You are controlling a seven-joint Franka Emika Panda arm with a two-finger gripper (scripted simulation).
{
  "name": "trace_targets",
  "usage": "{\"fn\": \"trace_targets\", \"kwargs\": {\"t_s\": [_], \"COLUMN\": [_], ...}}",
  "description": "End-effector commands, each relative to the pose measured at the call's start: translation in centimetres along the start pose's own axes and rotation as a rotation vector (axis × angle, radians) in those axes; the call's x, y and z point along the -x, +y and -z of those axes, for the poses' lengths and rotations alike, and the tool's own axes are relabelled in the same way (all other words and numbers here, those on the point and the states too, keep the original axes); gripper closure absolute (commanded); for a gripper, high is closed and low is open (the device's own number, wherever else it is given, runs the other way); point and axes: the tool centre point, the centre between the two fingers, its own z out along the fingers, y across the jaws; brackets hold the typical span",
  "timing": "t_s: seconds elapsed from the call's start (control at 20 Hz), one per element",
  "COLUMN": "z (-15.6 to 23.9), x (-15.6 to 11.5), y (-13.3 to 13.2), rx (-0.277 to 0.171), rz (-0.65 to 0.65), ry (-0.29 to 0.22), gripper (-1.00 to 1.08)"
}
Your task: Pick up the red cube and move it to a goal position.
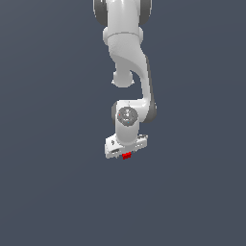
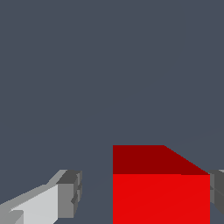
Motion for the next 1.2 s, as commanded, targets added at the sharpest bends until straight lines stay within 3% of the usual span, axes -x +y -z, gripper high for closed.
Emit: {"fn": "trace_targets", "kwargs": {"t_s": [0.0, 0.1, 0.15, 0.75, 1.15], "z": [0.0, 0.1, 0.1, 0.2, 3.2], "x": [-0.1, -0.1, -0.1, -0.1, -1.6], "y": [0.0, 0.0, 0.0, 0.0, -1.7], "rx": [0.001, 0.001, 0.001, 0.001, 0.001], "rz": [0.002, 0.0, 0.0, 0.0, 0.0], "ry": [0.001, 0.001, 0.001, 0.0, 0.0], "gripper": [-0.92, -0.92, 1.08, 1.08, 1.08]}}
